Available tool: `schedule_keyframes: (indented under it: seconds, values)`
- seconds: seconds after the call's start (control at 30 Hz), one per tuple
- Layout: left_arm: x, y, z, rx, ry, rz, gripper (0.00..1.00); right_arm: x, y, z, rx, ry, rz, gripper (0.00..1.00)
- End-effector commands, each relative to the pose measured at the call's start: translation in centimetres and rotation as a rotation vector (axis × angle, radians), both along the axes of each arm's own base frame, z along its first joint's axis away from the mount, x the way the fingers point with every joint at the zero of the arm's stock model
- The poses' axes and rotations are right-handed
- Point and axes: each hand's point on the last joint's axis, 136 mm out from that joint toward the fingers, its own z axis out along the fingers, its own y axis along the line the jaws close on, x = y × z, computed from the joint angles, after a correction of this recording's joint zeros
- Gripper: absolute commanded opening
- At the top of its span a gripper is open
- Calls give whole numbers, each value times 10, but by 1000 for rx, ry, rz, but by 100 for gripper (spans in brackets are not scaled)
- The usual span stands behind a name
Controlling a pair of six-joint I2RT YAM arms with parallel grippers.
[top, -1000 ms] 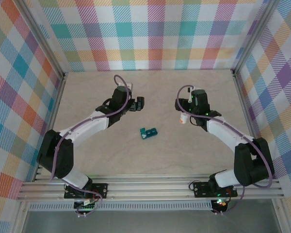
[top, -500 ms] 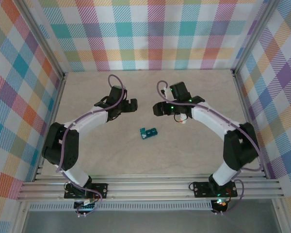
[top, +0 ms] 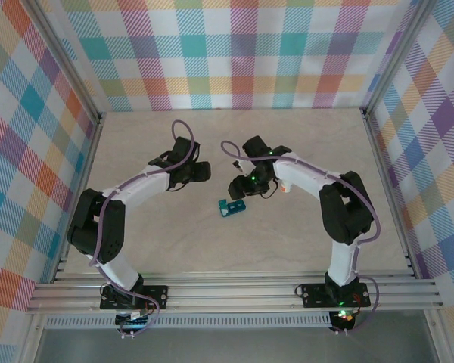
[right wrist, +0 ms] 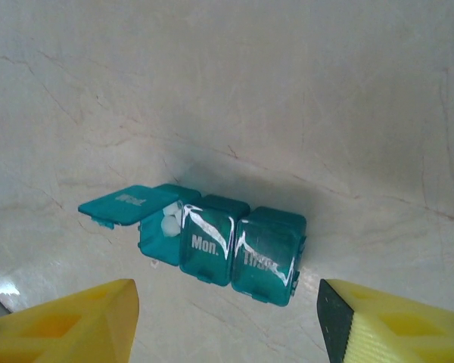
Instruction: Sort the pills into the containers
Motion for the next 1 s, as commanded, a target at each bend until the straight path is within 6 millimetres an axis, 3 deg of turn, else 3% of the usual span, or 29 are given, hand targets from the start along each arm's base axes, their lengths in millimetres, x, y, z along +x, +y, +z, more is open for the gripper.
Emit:
schedule_keyframes:
  seconds: [0.0, 0.07, 0.1, 0.57, 0.97]
  values:
    - [2, 1, -1, -9, 28, 0, 24, -5, -4, -2, -32, 25, 23, 65]
    - [1, -2, -4, -20, 39, -9, 2, -5, -6, -7, -48, 29, 21, 65]
    - [0, -4, -6, -27, 45, -14, 0, -5, -7, -8, -54, 30, 20, 65]
    - [-4, -31, -3, -171, 38, -92, 0, 4, -12, -30, -118, 33, -5, 61]
    - [-24, -48, -15, -205, 67, -137, 0, 5, -15, -47, -152, 50, -14, 57]
